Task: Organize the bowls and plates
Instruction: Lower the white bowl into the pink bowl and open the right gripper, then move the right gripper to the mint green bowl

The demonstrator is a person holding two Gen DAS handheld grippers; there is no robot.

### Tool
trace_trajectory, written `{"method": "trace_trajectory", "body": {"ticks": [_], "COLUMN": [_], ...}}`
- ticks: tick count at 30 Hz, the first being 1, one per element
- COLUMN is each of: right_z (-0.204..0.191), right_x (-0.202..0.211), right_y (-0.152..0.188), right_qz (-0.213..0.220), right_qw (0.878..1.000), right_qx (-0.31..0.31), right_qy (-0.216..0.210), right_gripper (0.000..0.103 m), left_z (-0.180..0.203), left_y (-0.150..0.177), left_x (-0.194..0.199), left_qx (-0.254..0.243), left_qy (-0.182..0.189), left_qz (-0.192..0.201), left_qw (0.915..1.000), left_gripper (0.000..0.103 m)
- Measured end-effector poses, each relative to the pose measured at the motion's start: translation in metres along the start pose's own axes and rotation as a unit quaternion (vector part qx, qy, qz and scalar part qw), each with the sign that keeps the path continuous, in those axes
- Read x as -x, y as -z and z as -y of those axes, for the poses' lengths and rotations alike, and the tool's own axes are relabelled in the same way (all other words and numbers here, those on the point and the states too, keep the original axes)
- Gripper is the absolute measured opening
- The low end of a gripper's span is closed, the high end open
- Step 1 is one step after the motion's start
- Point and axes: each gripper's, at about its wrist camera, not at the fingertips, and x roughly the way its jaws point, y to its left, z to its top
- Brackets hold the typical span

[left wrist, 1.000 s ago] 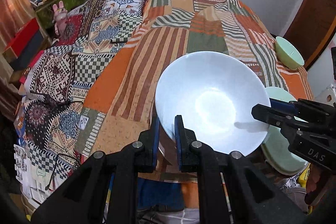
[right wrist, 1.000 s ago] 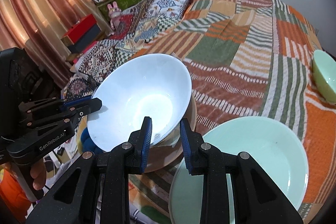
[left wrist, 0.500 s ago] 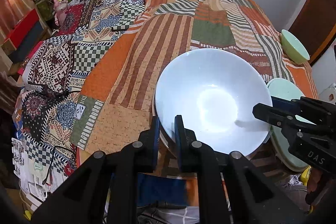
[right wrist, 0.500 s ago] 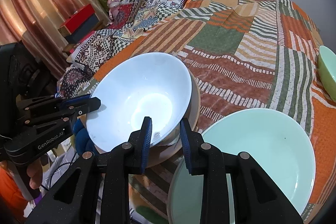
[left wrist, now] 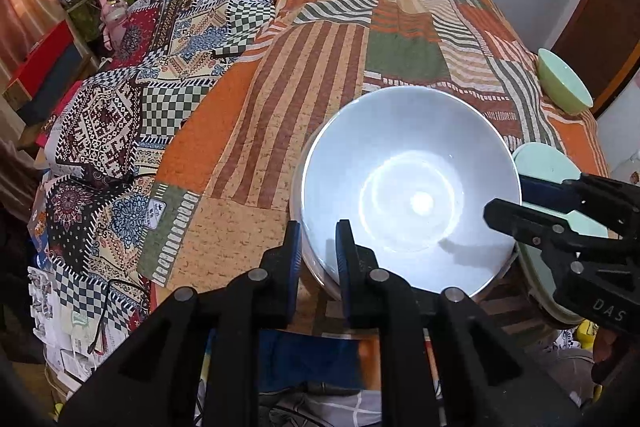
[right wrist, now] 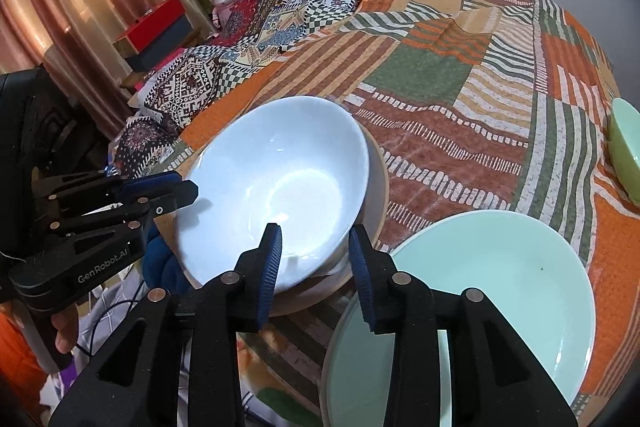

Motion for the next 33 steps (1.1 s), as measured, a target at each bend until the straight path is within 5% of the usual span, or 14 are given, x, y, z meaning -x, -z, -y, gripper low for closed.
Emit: {"method": "trace_trajectory", "body": {"ticks": [4, 12, 16, 23, 33], "right_z": [0.001, 0.018, 0.039, 0.086, 0.16], "right_x": [0.013, 0.051, 0.08, 0.136, 0.2], "right_y": [-0.002, -0.012, -0.014, -0.01, 0.011], "right_qz": [0.026, 0.076, 0.112, 0.178, 0.233], "right_qw": [1.0, 0.997, 0.993, 0.979, 0.955], "right_qx": [0.007, -0.002, -0.022, -0.06, -0.117], "right_qy": [0.014, 0.024, 0.037, 0.074, 0.142], "right_gripper": [0.05, 0.051, 0.052, 0.06, 0.067], "left_z": [0.0, 0.024, 0.047, 0.109, 0.204], "left_y": [-0.004, -0.028, -0.046, -0.082, -0.133], "left_x": [0.008, 0.048, 0.075, 0.112, 0.11], "left_qx": [0.0, -0.025, -0.043, -0.082, -0.124], "left_qy": [-0.003, 0.007, 0.02, 0.049, 0.105], "left_qz": [0.009, 0.063, 0.107, 0.18, 0.197], "left_qw": [1.0, 0.9977, 0.9931, 0.9791, 0.9667], "left_gripper": [0.016, 0.017, 0.034, 0.05, 0.065]}}
